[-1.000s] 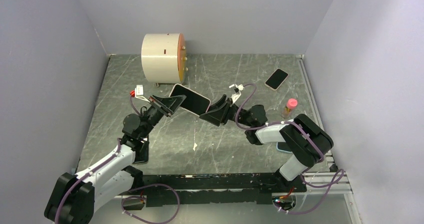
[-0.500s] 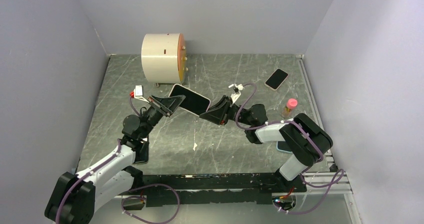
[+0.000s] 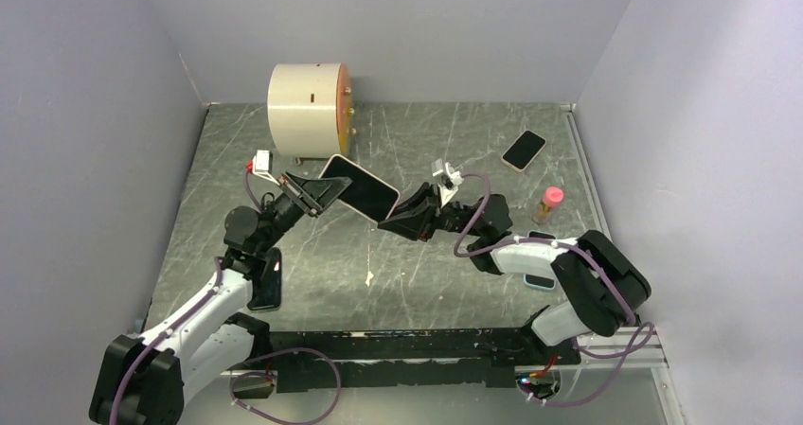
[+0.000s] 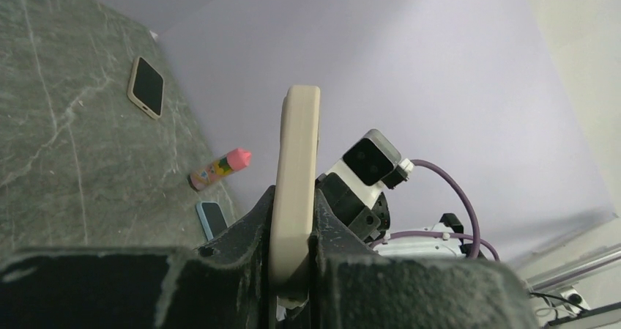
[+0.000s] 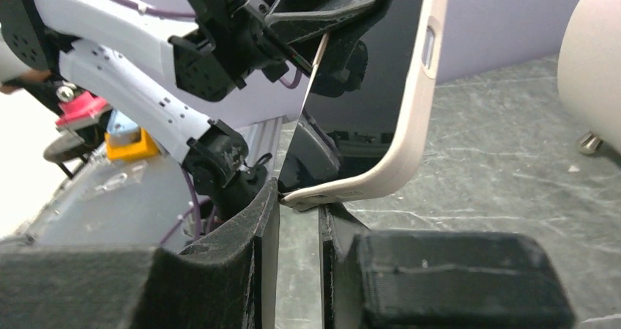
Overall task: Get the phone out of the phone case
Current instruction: Remove the phone case from the phone.
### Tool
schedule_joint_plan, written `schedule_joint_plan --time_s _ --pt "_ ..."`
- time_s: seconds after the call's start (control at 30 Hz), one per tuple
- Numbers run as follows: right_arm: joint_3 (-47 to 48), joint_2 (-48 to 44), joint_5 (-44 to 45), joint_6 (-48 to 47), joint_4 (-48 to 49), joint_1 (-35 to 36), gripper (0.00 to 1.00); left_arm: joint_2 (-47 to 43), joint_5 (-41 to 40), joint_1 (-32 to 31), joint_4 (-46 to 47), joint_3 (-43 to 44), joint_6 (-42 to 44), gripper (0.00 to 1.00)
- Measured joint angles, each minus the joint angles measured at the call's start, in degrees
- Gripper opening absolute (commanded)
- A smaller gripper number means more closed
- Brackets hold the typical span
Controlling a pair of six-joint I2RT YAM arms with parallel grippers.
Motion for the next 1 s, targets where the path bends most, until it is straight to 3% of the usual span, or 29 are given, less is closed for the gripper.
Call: schedule_joint_plan --time_s 0.5,0.77,0.87,1.0 --pt "1.31 -5.53 0.31 -25.31 -16.41 1.62 0.01 3.30 8.83 3.91 -2.23 3.56 -2.67 0.03" --pt "1.14 -7.78 4.87 -29.20 -21.68 0.96 0.44 0.59 17.64 5.84 -10.49 7.48 2.62 0.03" --pt "0.17 -11.63 5.57 -30.36 -25.24 0.70 0.54 -1.70 18.82 6.43 -16.22 9.75 8.72 0.03" --pt "-0.42 -16.44 5.44 -32.26 -32.20 0.46 0.59 -3.54 21.24 6.51 -22.93 13.16 17.29 0.02"
